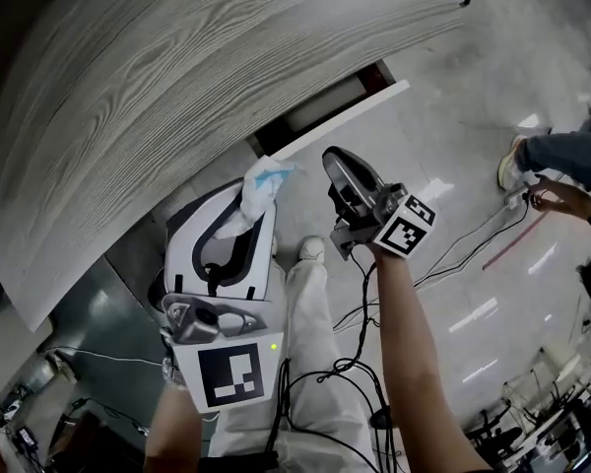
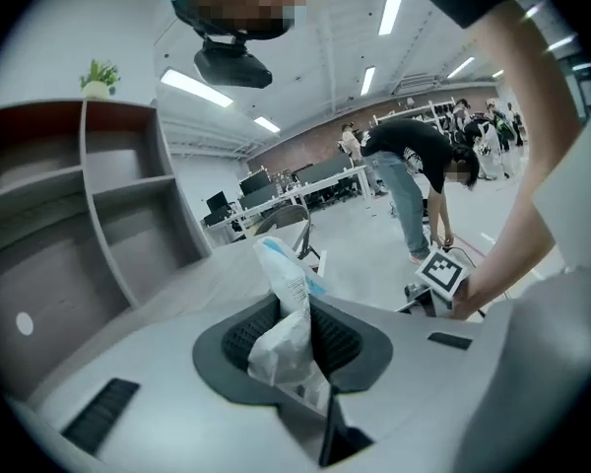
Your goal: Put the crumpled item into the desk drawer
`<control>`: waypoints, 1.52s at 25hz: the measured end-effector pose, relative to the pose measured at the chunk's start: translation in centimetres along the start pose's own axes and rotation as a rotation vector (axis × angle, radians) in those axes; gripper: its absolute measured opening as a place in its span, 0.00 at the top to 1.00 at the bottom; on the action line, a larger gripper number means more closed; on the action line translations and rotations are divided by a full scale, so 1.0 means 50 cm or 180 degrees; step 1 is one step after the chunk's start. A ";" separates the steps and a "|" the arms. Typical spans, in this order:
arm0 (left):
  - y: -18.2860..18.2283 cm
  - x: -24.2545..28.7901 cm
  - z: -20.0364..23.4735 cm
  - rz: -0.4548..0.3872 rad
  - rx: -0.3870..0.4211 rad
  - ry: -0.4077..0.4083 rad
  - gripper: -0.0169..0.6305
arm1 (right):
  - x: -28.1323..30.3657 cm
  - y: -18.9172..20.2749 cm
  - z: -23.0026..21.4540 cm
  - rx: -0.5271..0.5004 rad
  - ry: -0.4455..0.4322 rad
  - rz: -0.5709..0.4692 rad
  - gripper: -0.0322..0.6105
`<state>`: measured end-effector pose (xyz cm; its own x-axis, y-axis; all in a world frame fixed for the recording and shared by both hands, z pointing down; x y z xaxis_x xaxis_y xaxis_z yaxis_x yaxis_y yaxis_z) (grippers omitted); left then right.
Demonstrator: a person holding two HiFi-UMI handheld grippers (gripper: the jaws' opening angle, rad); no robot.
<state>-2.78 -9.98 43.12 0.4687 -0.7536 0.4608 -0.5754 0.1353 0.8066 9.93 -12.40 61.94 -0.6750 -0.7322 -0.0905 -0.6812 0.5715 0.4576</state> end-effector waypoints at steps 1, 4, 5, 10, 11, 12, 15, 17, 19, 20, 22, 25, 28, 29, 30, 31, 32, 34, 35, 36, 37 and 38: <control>-0.008 0.015 -0.007 -0.0014 0.0066 -0.0034 0.87 | -0.013 -0.007 0.003 -0.0059 0.0026 0.0024 0.92; -0.027 0.037 -0.011 -0.0050 0.0267 -0.0121 0.87 | -0.045 -0.009 0.047 -0.0281 0.0056 0.0162 0.94; -0.031 0.043 -0.009 -0.0069 0.0325 -0.0153 0.87 | -0.052 -0.010 0.063 -0.0353 0.0058 0.0199 0.94; -0.039 0.074 -0.013 -0.0107 0.0515 -0.0286 0.87 | -0.086 -0.037 0.139 -0.0625 0.0053 0.0288 0.94; -0.039 0.076 -0.016 -0.0095 0.0570 -0.0293 0.87 | -0.093 -0.039 0.159 -0.0679 0.0055 0.0319 0.94; -0.038 0.077 -0.019 -0.0088 0.0626 -0.0295 0.87 | -0.098 -0.040 0.179 -0.0747 0.0054 0.0358 0.94; -0.038 0.090 -0.030 -0.0081 0.0810 -0.0276 0.87 | -0.111 -0.044 0.231 -0.0921 0.0038 0.0444 0.94; -0.037 0.106 -0.038 -0.0048 0.0943 -0.0273 0.87 | -0.122 -0.051 0.252 -0.0956 0.0032 0.0434 0.94; -0.034 0.121 -0.043 -0.0004 0.1035 -0.0310 0.87 | -0.133 -0.055 0.263 -0.0959 0.0041 0.0417 0.94; -0.033 0.128 -0.045 0.0013 0.1070 -0.0337 0.87 | -0.139 -0.056 0.264 -0.0958 0.0049 0.0417 0.94; -0.035 0.140 -0.051 0.0030 0.1134 -0.0377 0.87 | -0.150 -0.058 0.264 -0.0954 0.0064 0.0425 0.94; -0.041 0.148 -0.047 0.0032 0.1275 -0.0505 0.87 | -0.160 -0.058 0.268 -0.0939 0.0073 0.0425 0.94; -0.041 0.151 -0.045 0.0070 0.1381 -0.0553 0.87 | -0.167 -0.056 0.274 -0.0930 0.0076 0.0434 0.94; -0.038 0.153 -0.049 0.0098 0.1388 -0.0520 0.87 | -0.169 -0.055 0.276 -0.0924 0.0079 0.0437 0.94; -0.035 0.156 -0.054 0.0136 0.1396 -0.0480 0.87 | -0.170 -0.054 0.278 -0.0921 0.0081 0.0438 0.94; -0.031 0.158 -0.060 0.0182 0.1404 -0.0437 0.86 | -0.170 -0.053 0.281 -0.0919 0.0082 0.0437 0.94; -0.026 0.160 -0.065 0.0228 0.1400 -0.0389 0.84 | -0.170 -0.052 0.283 -0.0920 0.0083 0.0437 0.94; -0.018 0.162 -0.073 0.0296 0.1314 -0.0273 0.77 | -0.171 -0.052 0.288 -0.0925 0.0082 0.0432 0.94; -0.014 0.163 -0.075 0.0317 0.1232 -0.0222 0.75 | -0.171 -0.053 0.289 -0.0926 0.0080 0.0426 0.94; -0.010 0.163 -0.076 0.0333 0.1152 -0.0187 0.72 | -0.172 -0.054 0.289 -0.0927 0.0079 0.0423 0.94; -0.008 0.162 -0.075 0.0345 0.1098 -0.0168 0.71 | -0.173 -0.054 0.290 -0.0927 0.0079 0.0422 0.94; -0.008 0.160 -0.073 0.0351 0.1070 -0.0162 0.70 | -0.173 -0.055 0.292 -0.0926 0.0079 0.0424 0.94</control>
<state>3.63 -13.73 47.86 0.3625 -0.7785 0.5125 -0.8130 0.0047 0.5822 13.49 -2.21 48.54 -0.7433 -0.6689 0.0071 -0.4754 0.5357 0.6979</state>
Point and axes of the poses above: the fingertips, and each gripper's own axes: x forward along the fingers, z to its left, y out of its underside, the point moved 4 cm from there along -x, backward along the fingers, and after that the axes turned 1 degree about y, right-handed, at the moved point
